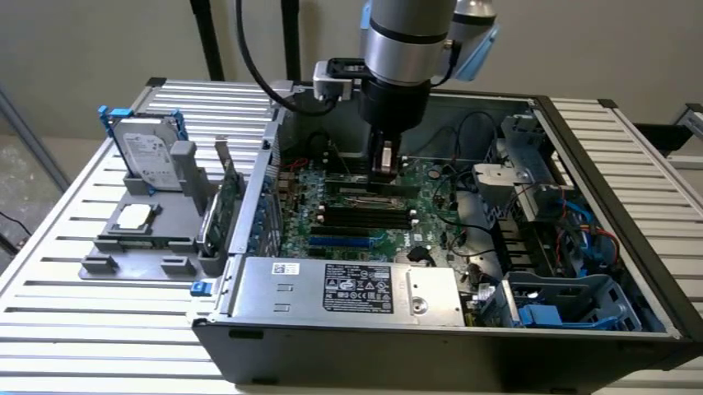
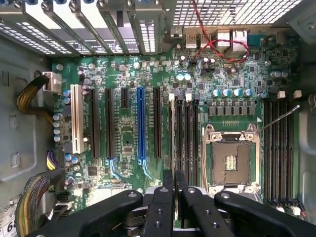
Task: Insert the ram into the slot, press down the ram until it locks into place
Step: 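Insert the ram into the slot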
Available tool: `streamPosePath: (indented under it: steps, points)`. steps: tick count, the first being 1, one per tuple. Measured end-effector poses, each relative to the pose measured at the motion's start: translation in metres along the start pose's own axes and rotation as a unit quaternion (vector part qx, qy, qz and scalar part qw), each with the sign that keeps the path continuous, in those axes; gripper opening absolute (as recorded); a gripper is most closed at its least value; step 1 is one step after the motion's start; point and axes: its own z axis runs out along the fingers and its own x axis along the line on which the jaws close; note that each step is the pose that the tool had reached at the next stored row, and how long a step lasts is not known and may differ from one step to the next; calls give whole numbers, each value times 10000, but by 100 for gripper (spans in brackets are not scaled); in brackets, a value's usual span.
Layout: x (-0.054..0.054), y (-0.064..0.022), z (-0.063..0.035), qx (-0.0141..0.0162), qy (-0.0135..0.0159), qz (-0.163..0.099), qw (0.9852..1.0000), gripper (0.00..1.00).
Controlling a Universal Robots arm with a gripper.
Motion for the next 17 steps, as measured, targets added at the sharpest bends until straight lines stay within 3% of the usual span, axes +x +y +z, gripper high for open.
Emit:
streamPosePath:
  steps: [17]
  points:
    - [22, -19, 309, 0, 0, 0, 10000, 13]
